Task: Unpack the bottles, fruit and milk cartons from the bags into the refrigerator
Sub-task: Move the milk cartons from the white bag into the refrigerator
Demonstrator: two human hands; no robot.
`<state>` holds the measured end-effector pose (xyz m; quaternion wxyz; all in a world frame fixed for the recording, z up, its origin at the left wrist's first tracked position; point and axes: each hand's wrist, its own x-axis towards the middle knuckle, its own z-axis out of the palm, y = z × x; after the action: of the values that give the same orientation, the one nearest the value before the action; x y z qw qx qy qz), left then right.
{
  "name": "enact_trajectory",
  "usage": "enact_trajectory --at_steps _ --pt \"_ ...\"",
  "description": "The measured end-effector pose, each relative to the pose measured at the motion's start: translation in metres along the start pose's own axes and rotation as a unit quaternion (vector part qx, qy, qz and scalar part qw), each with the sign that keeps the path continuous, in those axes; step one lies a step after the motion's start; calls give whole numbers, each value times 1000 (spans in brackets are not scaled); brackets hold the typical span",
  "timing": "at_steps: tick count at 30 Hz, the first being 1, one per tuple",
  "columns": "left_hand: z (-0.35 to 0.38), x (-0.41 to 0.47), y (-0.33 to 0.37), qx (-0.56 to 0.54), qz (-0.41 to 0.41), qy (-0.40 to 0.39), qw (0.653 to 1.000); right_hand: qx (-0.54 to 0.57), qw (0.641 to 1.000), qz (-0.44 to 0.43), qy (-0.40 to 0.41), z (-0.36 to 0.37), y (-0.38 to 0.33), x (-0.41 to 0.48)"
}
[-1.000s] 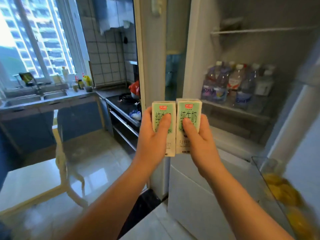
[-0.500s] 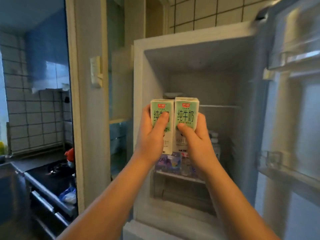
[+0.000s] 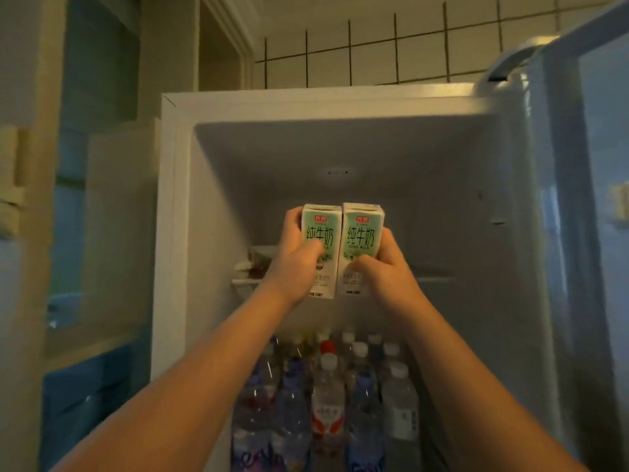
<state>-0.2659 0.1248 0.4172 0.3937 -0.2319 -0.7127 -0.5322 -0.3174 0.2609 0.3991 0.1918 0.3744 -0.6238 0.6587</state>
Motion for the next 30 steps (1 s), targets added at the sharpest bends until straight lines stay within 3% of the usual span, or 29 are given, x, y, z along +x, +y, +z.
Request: enact_trajectory --at_steps 8,14,20,30 --pt "-13 85 -43 117 -44 -71 990 -112 992 55 1 -12 31 85" --pt "-19 124 -71 176 -132 -148 964 -194 964 148 -108 -29 41 115" --pt "-22 159 -67 376 -125 -217 892 -345 900 219 -155 -38 44 149" --pt "-16 206 -104 544 -106 -231 800 -360 881 259 -164 -17 79 203"
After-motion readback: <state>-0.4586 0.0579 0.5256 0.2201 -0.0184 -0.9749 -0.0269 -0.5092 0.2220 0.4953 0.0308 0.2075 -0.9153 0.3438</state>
